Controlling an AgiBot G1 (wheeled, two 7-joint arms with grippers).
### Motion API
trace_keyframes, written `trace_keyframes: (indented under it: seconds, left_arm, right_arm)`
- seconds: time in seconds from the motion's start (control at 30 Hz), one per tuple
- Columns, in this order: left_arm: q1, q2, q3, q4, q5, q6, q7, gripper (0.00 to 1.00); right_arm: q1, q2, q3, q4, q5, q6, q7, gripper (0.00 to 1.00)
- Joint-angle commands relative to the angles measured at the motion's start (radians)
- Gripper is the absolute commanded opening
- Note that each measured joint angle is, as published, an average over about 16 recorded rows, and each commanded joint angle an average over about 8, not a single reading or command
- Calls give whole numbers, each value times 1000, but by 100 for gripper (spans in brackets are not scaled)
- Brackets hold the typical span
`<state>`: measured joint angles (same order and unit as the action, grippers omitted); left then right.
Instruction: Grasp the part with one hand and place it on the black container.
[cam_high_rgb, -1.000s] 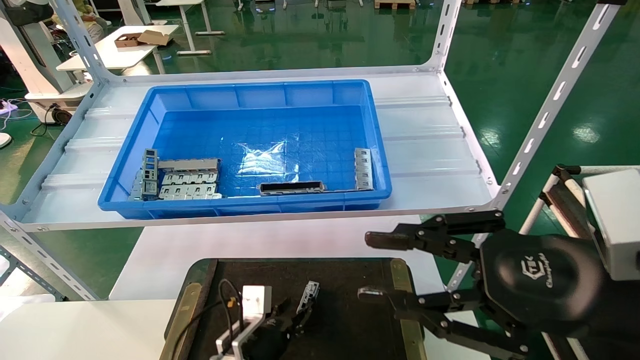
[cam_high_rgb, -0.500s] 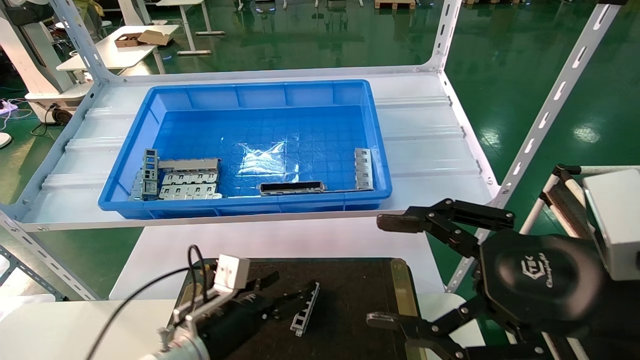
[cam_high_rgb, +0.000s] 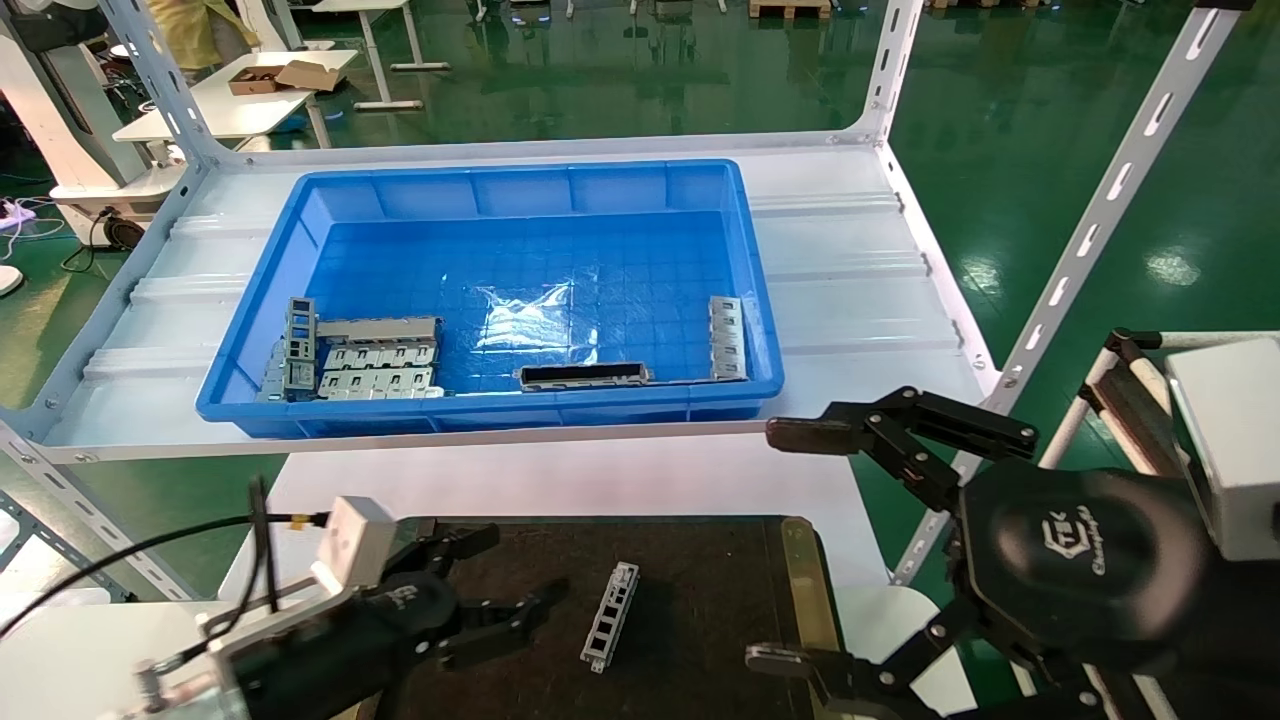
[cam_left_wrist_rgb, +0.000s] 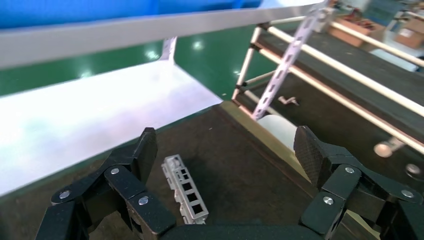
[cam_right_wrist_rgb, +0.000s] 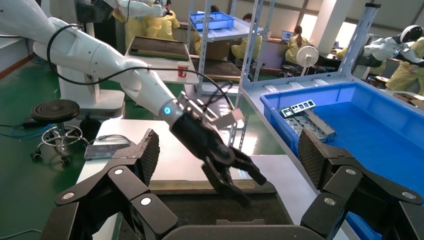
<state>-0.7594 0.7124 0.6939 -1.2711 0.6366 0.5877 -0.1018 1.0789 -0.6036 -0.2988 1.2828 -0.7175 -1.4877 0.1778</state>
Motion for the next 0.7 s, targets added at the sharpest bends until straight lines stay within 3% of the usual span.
trace_keyframes:
  seconds: [0.03,0.33,0.7]
  left_arm:
    - [14,-18,-41,16,-26,74,50,100]
    - [22,-51,-111,159,-66,294,219,100]
    - [-11,-49,-134,262,-52,384,326,100]
  right_arm:
    - [0,0,0,0,0,0,0,100]
    - [0,0,-1,0,0,0,0,100]
    - [0,0,-1,0,1,0,-1,100]
